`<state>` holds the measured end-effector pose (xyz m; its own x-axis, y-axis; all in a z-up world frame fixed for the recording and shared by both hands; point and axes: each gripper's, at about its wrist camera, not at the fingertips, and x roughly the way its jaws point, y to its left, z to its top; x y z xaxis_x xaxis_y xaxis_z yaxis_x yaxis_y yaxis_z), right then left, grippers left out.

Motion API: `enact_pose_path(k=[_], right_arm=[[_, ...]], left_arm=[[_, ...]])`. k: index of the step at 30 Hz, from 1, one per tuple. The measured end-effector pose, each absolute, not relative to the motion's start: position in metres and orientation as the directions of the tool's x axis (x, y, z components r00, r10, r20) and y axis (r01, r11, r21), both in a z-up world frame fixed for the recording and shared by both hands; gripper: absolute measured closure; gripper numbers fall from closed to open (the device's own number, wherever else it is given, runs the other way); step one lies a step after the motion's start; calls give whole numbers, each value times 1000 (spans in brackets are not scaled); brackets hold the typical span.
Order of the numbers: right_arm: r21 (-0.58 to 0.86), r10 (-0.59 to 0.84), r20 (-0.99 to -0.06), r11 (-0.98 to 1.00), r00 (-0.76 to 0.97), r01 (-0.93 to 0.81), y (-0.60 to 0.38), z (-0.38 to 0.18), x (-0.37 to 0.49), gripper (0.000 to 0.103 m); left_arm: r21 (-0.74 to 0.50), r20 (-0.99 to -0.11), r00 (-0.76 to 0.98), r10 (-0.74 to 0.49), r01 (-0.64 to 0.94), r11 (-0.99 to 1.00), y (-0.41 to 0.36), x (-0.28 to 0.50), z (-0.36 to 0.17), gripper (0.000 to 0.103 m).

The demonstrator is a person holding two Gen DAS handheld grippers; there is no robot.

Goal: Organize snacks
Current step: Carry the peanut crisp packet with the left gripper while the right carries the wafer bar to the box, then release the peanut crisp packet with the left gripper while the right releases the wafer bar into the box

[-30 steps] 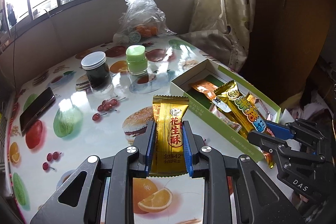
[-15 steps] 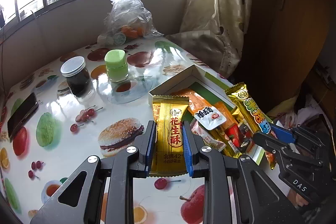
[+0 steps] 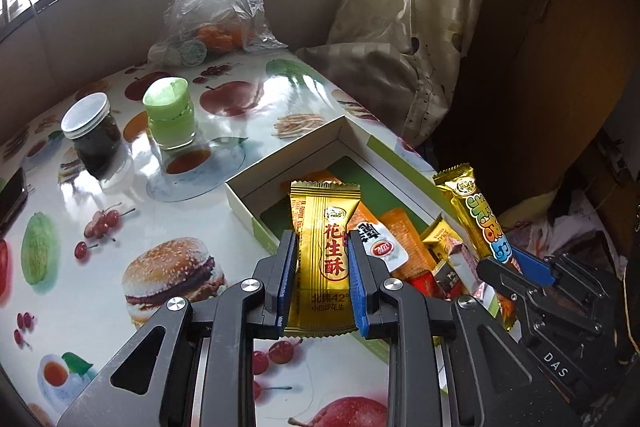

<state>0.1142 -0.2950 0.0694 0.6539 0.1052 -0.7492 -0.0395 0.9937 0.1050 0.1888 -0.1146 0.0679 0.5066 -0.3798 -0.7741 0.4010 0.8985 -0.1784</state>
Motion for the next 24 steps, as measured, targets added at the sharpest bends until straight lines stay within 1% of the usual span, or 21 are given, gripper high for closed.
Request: enact_pose_path(k=[10,24], right_arm=[[91,109,-775,994,622,-61,-300,53,131,82],[90,148,-778,988,611,-125,-297,47,149,82]], left_arm=[[-183,-806,468,-363,386,904,-127,200,50,77],[-191,-827,436,-354,374,908,-139,209,35,77]])
